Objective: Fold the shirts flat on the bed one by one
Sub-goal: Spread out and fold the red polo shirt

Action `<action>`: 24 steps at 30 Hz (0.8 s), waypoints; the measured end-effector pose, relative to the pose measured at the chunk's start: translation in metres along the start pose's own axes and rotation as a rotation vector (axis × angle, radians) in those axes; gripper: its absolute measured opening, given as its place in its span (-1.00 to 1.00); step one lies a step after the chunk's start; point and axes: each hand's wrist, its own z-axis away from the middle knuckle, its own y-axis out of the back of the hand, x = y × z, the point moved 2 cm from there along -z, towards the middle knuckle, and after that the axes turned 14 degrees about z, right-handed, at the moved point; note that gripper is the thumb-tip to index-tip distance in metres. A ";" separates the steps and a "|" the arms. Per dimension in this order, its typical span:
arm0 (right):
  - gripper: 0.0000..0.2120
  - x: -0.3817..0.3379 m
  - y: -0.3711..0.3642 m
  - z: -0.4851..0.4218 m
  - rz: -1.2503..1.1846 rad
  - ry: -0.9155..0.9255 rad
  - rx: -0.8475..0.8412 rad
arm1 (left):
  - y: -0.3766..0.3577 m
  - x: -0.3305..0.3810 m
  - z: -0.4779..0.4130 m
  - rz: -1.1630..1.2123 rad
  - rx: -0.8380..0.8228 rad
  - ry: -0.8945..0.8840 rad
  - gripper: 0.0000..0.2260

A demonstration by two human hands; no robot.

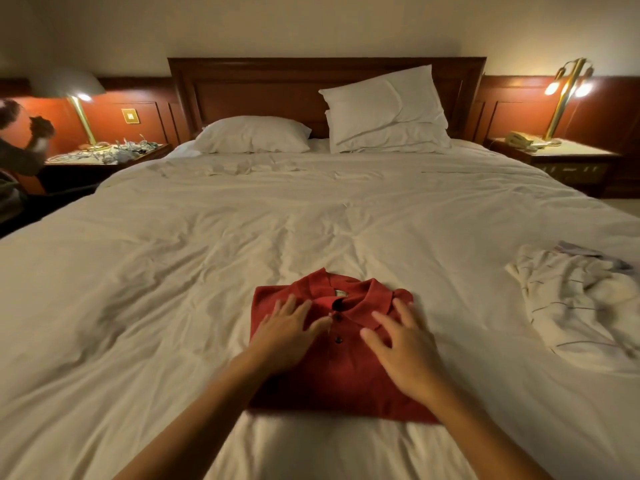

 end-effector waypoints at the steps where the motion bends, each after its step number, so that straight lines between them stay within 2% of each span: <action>1: -0.34 -0.007 -0.004 0.005 0.022 0.019 -0.103 | -0.008 0.000 0.004 -0.049 -0.042 0.010 -0.33; 2: -0.27 -0.012 -0.009 0.009 0.039 0.018 -0.200 | -0.014 -0.002 0.009 -0.101 -0.064 0.015 -0.34; 4: -0.17 -0.014 -0.013 0.015 0.072 -0.012 -0.287 | -0.022 -0.008 0.016 -0.139 -0.048 0.029 -0.34; 8: -0.09 -0.012 -0.012 0.021 0.111 -0.051 -0.300 | -0.021 -0.014 0.023 -0.104 0.006 0.082 -0.30; 13: -0.13 -0.014 -0.010 0.013 0.089 -0.065 -0.324 | -0.022 -0.018 0.020 -0.036 0.035 0.103 -0.24; 16: -0.26 -0.014 -0.011 0.011 -0.033 -0.078 -0.203 | -0.022 -0.020 0.014 0.023 0.077 0.091 -0.26; 19: -0.49 -0.014 -0.009 0.006 -0.229 -0.098 0.076 | -0.020 -0.019 0.003 0.115 0.198 0.024 -0.35; 21: -0.60 -0.016 -0.006 -0.003 -0.311 -0.119 0.203 | -0.016 -0.013 -0.007 0.138 0.312 -0.049 -0.42; 22: -0.62 -0.016 -0.007 -0.008 -0.295 -0.124 0.219 | -0.014 -0.008 -0.013 0.139 0.346 -0.074 -0.44; 24: -0.58 -0.014 -0.011 -0.017 -0.169 -0.117 0.141 | -0.012 0.001 -0.027 0.133 0.357 -0.103 -0.44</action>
